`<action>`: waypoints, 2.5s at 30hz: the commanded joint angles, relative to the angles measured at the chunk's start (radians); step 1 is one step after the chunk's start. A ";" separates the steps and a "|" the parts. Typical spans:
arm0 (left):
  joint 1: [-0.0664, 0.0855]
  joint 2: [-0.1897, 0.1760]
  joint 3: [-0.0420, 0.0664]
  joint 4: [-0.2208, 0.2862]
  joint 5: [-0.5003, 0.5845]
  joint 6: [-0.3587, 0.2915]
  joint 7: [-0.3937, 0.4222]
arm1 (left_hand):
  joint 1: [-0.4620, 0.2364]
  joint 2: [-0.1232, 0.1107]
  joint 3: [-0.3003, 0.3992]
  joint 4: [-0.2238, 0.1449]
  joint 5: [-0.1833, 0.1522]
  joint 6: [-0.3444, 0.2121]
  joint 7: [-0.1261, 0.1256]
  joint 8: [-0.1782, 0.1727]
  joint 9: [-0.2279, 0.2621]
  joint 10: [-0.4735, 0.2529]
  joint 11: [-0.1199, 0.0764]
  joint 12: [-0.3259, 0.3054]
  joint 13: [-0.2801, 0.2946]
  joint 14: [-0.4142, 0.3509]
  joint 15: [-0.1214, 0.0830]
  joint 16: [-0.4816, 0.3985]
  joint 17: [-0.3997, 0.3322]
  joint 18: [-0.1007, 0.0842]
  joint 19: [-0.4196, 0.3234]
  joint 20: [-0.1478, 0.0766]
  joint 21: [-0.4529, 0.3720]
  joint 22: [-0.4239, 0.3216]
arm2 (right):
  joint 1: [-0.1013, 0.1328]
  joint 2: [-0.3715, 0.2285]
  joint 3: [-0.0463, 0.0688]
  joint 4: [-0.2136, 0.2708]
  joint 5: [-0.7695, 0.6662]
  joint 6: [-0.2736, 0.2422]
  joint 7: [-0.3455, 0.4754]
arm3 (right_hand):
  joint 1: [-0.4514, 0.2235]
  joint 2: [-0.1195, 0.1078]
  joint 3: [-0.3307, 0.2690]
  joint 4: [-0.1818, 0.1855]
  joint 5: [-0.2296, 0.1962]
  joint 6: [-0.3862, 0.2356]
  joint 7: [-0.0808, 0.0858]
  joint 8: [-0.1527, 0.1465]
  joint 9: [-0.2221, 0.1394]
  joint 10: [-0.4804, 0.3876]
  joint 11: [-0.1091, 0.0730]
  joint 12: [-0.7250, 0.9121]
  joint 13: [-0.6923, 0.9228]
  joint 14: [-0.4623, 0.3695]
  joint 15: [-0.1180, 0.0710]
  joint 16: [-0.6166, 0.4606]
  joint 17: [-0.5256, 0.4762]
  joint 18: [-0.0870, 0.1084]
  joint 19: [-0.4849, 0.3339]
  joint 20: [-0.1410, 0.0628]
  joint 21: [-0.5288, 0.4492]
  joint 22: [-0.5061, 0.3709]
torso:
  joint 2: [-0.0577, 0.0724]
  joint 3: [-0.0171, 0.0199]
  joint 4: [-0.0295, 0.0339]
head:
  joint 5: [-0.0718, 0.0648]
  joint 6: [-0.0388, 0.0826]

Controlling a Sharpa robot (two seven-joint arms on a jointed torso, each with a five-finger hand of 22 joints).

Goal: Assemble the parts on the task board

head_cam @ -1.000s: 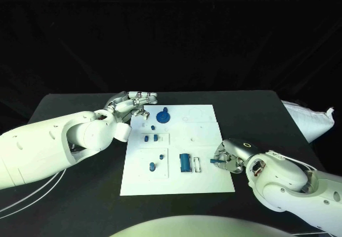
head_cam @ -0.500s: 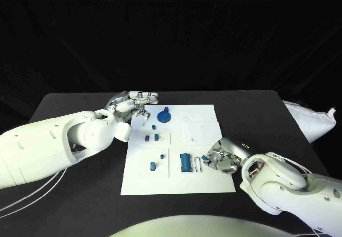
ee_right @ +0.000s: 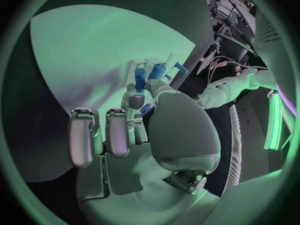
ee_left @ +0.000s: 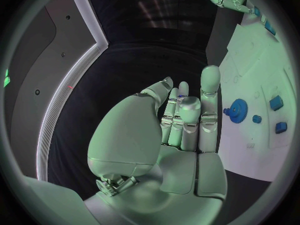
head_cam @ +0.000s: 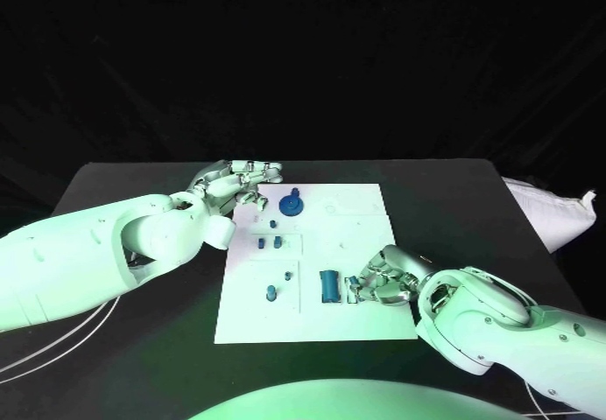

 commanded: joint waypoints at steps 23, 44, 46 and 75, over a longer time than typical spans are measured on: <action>0.000 0.001 0.001 0.008 0.003 0.022 0.000 | 0.007 0.004 -0.001 -0.007 0.005 -0.005 0.001 0.005 0.001 -0.005 0.001 0.008 0.002 -0.007 -0.003 -0.001 -0.003 0.017 -0.008 0.002 -0.004 -0.001 | 0.002 0.029 0.000 -0.028 -0.030 0.081 -0.015 | -0.043 0.034 -0.058 0.004 -0.053 0.008 0.000 -0.006 0.008 0.011 0.001 0.014 0.015 0.062 -0.006 0.007 0.027 -0.009 0.016 -0.005 0.007 0.080 | 0.000 0.0004 0.0006 | 0.000 -0.006; 0.000 -0.002 0.001 0.008 -0.002 0.025 -0.003 | 0.006 0.004 -0.001 -0.007 0.005 -0.006 0.001 0.005 0.001 -0.005 0.001 0.009 0.002 -0.007 -0.003 -0.001 -0.003 0.018 -0.008 0.002 -0.006 -0.002 | 0.002 0.026 0.000 0.000 -0.066 0.077 -0.012 | -0.168 0.081 -0.195 0.009 -0.185 0.023 -0.006 -0.010 0.019 0.025 -0.002 0.043 0.048 0.066 -0.008 0.018 0.046 -0.012 0.023 -0.006 0.015 0.095 | 0.000 0.0016 -0.0001 | 0.001 -0.006; 0.000 -0.002 0.001 0.008 -0.002 0.026 -0.003 | 0.006 0.004 -0.001 -0.007 0.005 -0.006 0.001 0.005 0.001 -0.005 0.001 0.009 0.002 -0.007 -0.003 -0.001 -0.003 0.018 -0.008 0.002 -0.006 -0.002 | 0.002 0.022 0.000 0.004 -0.072 0.075 -0.012 | -0.173 0.084 -0.203 0.010 -0.193 0.023 -0.006 -0.010 0.019 0.025 -0.002 0.044 0.049 0.066 -0.008 0.018 0.046 -0.012 0.023 -0.006 0.016 0.095 | 0.000 0.0017 -0.0002 | 0.001 -0.007; 0.000 -0.002 0.001 0.005 -0.005 0.028 -0.005 | 0.006 0.004 -0.001 -0.007 0.005 -0.006 0.001 0.005 0.001 -0.005 0.001 0.009 0.002 -0.007 -0.003 -0.001 -0.003 0.018 -0.008 0.002 -0.006 -0.002 | 0.000 -0.007 0.000 0.023 -0.092 0.127 -0.002 | 0.003 0.087 -0.234 -0.057 -0.344 0.024 -0.004 -0.017 0.026 0.023 -0.002 0.036 0.055 0.066 -0.008 0.019 0.052 -0.012 0.023 -0.006 0.016 0.098 | 0.000 0.0000 0.0015 | -0.003 -0.004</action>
